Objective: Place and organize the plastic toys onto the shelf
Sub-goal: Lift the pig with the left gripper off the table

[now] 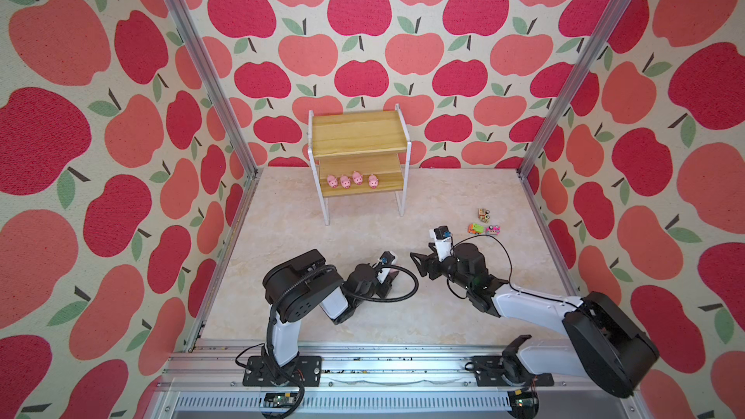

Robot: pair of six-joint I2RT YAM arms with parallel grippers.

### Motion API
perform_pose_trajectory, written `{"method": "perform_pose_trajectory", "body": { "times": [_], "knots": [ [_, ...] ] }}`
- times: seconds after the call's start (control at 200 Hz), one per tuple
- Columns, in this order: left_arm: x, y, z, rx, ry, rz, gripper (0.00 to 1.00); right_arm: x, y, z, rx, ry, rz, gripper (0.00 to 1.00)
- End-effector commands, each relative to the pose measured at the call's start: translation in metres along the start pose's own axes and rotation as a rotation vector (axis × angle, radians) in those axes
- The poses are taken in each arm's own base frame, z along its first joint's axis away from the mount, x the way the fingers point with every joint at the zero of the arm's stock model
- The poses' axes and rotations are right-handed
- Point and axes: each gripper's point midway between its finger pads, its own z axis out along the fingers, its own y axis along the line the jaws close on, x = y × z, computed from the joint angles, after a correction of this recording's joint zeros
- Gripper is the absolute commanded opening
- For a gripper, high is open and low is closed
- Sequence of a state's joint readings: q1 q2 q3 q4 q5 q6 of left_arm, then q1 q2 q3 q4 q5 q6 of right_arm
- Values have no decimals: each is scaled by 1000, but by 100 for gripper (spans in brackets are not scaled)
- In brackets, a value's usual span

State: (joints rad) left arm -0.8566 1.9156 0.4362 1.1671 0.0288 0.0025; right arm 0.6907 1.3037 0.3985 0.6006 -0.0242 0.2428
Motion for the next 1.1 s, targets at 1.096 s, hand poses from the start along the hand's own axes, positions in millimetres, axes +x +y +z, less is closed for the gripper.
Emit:
{"method": "perform_pose_trajectory", "body": {
  "times": [1.096],
  "knots": [
    [10,-14,-25,-2,61,1,45,-5,-2,-2,2,-24,-10,80]
  ]
}}
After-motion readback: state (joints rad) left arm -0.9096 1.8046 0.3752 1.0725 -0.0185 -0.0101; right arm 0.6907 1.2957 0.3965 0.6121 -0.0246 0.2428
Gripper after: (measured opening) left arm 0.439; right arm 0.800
